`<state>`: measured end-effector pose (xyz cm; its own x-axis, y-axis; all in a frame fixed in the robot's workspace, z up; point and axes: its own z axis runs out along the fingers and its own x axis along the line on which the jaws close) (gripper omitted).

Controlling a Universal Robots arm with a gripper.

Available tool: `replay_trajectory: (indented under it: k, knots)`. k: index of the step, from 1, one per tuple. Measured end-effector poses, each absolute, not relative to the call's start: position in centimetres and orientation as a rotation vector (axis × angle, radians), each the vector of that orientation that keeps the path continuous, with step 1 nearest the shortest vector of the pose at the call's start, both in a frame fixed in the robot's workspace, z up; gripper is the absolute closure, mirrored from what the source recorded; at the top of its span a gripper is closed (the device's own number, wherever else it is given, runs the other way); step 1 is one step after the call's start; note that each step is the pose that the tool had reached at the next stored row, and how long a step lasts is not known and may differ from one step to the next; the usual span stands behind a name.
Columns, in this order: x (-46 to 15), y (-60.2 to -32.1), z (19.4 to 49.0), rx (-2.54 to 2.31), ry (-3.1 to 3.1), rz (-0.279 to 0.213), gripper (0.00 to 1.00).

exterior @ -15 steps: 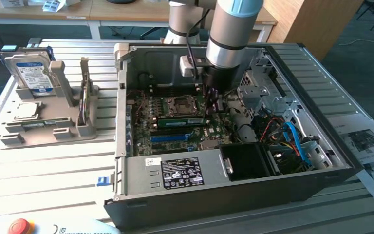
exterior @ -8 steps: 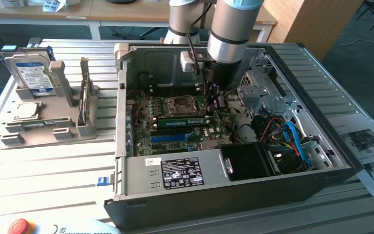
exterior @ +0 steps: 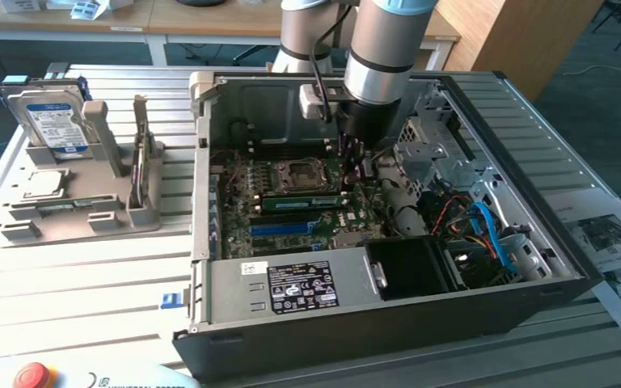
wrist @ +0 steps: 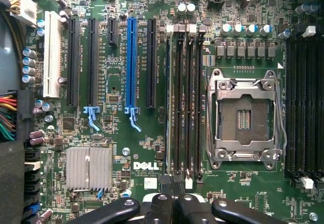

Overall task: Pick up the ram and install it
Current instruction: 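Press down the ram until it locks into place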

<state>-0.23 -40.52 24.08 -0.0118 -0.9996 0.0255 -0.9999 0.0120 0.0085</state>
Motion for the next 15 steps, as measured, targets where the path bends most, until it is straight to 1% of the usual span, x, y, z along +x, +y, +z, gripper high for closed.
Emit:
replay_trajectory:
  k: [4,15]
  knots:
    - [-0.6,-40.5,24.0,2.191,-2.217,0.019,0.90]
    - [-4.0,-40.5,23.7,2.190,-2.219,0.019,0.90]
